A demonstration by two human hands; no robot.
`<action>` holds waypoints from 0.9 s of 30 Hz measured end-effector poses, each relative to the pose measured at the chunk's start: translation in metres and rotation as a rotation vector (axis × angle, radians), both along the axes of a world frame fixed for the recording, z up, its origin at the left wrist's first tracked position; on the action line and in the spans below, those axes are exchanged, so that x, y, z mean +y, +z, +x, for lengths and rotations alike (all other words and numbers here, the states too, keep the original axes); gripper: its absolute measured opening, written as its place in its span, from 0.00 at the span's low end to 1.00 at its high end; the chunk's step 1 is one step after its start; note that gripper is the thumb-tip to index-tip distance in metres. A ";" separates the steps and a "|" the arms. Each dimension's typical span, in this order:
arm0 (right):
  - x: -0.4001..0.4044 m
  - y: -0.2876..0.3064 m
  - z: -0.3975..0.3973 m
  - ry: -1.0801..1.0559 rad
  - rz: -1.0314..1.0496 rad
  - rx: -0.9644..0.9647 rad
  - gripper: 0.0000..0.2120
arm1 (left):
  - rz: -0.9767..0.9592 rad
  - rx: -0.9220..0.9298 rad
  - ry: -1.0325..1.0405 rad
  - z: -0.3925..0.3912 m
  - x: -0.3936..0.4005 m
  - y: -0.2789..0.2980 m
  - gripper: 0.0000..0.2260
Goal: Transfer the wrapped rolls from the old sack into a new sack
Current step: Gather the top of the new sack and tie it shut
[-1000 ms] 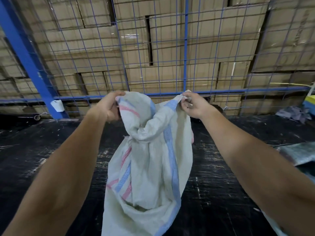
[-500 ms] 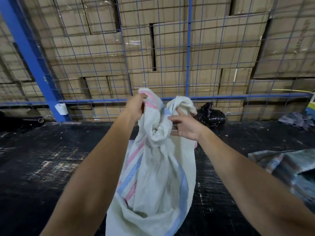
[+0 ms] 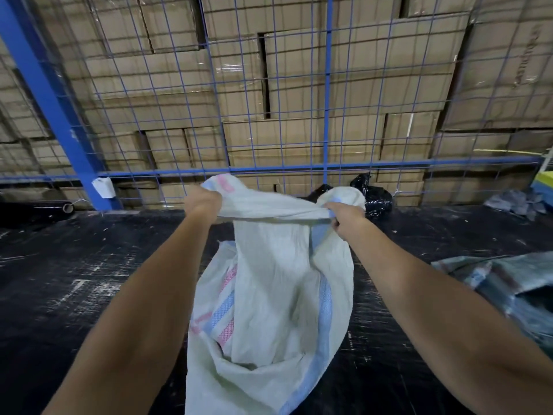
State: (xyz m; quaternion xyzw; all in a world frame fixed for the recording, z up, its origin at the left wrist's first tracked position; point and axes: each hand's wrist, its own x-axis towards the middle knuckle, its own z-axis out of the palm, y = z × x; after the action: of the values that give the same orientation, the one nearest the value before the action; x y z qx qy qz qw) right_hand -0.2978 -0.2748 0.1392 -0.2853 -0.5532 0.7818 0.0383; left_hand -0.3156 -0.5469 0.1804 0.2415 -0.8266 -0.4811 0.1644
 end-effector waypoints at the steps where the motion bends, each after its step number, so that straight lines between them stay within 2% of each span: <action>1: 0.006 -0.006 0.001 0.006 0.023 -0.044 0.22 | -0.037 -0.027 0.045 0.004 -0.007 -0.002 0.18; 3: 0.008 -0.011 0.001 -0.002 -0.038 -0.030 0.20 | 0.037 -0.066 0.034 0.008 -0.013 -0.004 0.18; 4: 0.008 -0.010 -0.001 -0.039 -0.083 -0.006 0.24 | 0.115 -0.093 -0.023 0.010 -0.013 -0.002 0.17; 6: 0.009 -0.002 -0.004 -0.112 -0.147 0.091 0.30 | 0.438 -0.130 -0.183 0.008 -0.016 0.005 0.13; 8: 0.015 0.013 -0.012 -0.126 -0.283 0.271 0.23 | 0.782 -0.042 -0.222 0.018 -0.014 0.022 0.09; 10: 0.020 0.032 -0.011 -0.120 -0.459 0.419 0.13 | 1.015 0.110 -0.181 0.024 -0.011 0.042 0.07; 12: 0.020 0.047 -0.011 -0.092 -0.532 0.468 0.09 | 1.196 0.255 -0.164 0.019 -0.006 0.050 0.12; 14: 0.012 0.056 -0.011 -0.036 -0.483 0.464 0.12 | 1.151 0.213 -0.132 0.017 0.005 0.050 0.10; 16: 0.002 0.062 -0.009 0.028 -0.443 0.464 0.22 | 1.051 0.107 -0.154 0.028 0.019 0.044 0.08; 18: -0.005 0.065 -0.008 0.040 -0.437 0.448 0.24 | 1.135 -0.020 -0.078 0.048 0.037 0.036 0.04; 20: -0.006 0.065 -0.007 0.049 -0.388 0.411 0.22 | 1.298 -0.043 -0.025 0.059 0.042 0.023 0.11; 21: -0.006 0.066 -0.004 0.046 -0.360 0.401 0.22 | 1.242 -0.107 -0.027 0.053 0.044 0.015 0.11; 23: -0.001 0.062 -0.004 0.020 -0.320 0.369 0.17 | 0.973 -0.055 -0.139 0.052 0.045 0.011 0.16; 25: 0.008 0.058 -0.001 -0.037 -0.327 0.325 0.06 | 0.791 0.009 -0.233 0.034 0.030 0.003 0.20; 27: 0.019 0.051 0.002 -0.149 -0.368 0.278 0.07 | 0.683 0.031 -0.207 0.019 0.009 0.003 0.20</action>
State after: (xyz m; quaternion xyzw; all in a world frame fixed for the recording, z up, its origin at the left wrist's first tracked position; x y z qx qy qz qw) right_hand -0.2959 -0.2553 0.1903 -0.2170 -0.3680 0.8963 0.1191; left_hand -0.2966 -0.5383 0.1829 0.1904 -0.6355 -0.7473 0.0370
